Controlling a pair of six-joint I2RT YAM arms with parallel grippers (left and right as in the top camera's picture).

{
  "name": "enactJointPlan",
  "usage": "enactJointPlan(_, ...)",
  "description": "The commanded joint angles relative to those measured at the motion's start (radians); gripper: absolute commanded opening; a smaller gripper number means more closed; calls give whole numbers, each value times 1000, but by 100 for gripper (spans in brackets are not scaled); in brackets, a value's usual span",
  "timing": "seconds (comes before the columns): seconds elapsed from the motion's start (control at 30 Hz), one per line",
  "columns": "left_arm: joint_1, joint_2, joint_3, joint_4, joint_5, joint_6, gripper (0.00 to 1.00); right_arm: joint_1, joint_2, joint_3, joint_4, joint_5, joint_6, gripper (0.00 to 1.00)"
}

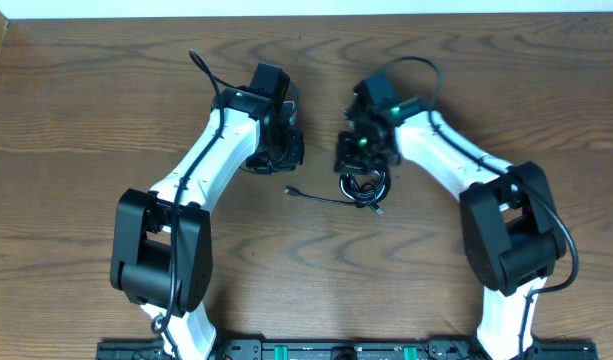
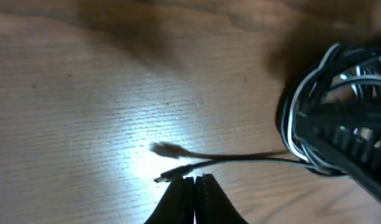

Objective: Untangle cables

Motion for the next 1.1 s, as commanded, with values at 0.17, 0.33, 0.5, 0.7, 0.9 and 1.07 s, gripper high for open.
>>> enactJointPlan(0.17, 75, 2, -12, -14, 26, -42, 8, 0, -11, 106, 5, -51, -196, 1)
enactJointPlan(0.33, 72, 2, -12, -25, 27, -91, 8, -11, -11, 110, -188, 93, -249, 1)
enactJointPlan(0.5, 72, 2, -12, -64, 170, -90, 8, -34, -55, 194, -470, 61, -370, 1)
enactJointPlan(0.7, 22, 6, -17, -44, 283, -91, 7, -105, -146, 256, -527, 292, -315, 1)
enactJointPlan(0.9, -87, 26, -20, 7, 269, -136, 8, -192, -133, 206, -634, 327, -303, 1)
enactJointPlan(1.07, -196, 77, -20, 14, 201, -176, 8, -237, -132, 91, -605, 308, -242, 1)
